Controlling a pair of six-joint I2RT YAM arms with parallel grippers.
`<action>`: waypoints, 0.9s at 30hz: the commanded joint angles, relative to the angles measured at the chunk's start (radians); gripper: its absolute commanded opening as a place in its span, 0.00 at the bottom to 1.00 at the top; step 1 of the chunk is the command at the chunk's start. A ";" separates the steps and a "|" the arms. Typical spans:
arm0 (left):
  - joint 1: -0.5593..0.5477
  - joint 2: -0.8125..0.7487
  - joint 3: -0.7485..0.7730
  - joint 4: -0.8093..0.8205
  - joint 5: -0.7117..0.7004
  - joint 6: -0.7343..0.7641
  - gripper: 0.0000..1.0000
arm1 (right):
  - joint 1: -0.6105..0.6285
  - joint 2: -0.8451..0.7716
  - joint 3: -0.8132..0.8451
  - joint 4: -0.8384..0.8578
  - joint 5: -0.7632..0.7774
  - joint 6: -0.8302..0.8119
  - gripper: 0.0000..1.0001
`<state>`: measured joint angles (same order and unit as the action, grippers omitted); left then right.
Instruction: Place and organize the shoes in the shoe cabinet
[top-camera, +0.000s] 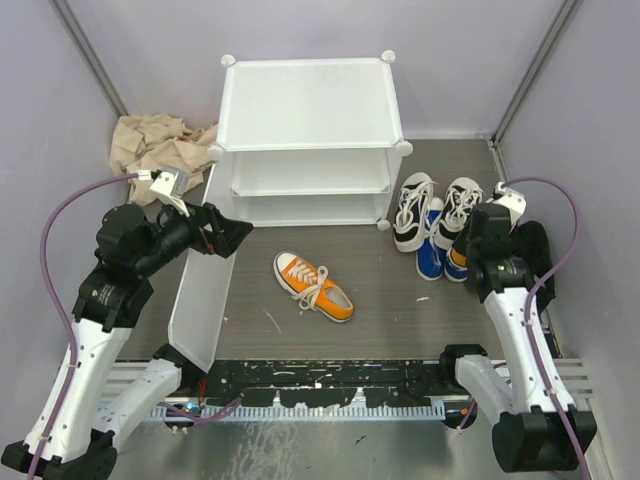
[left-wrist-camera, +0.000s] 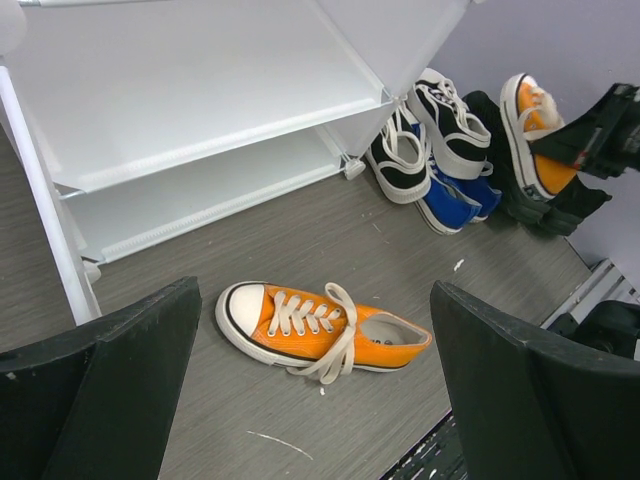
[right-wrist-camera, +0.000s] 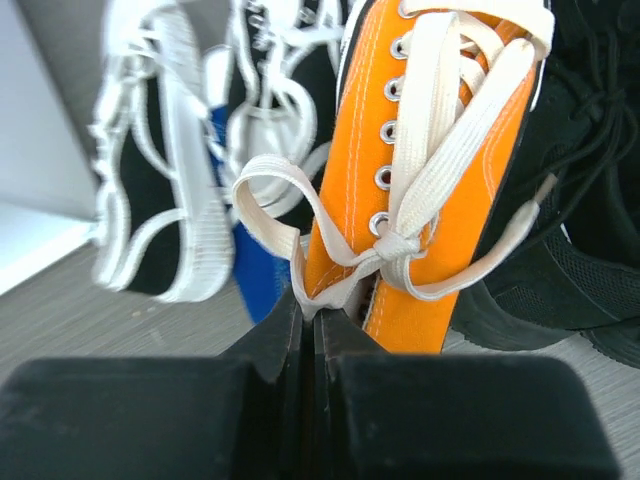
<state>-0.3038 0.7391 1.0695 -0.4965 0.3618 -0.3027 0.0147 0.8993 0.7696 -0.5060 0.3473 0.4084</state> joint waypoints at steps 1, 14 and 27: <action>-0.003 -0.009 0.030 0.001 -0.018 0.013 0.98 | 0.048 -0.103 0.174 -0.059 -0.171 -0.076 0.01; -0.002 -0.001 0.024 0.004 -0.038 -0.018 0.98 | 0.653 -0.129 0.112 -0.131 -0.112 0.003 0.01; -0.002 -0.006 -0.011 -0.024 -0.078 0.016 0.98 | 0.798 0.066 0.003 0.109 -0.136 -0.177 0.01</action>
<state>-0.3038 0.7391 1.0687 -0.4999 0.3099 -0.3000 0.8108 0.9592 0.7357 -0.6285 0.1661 0.3210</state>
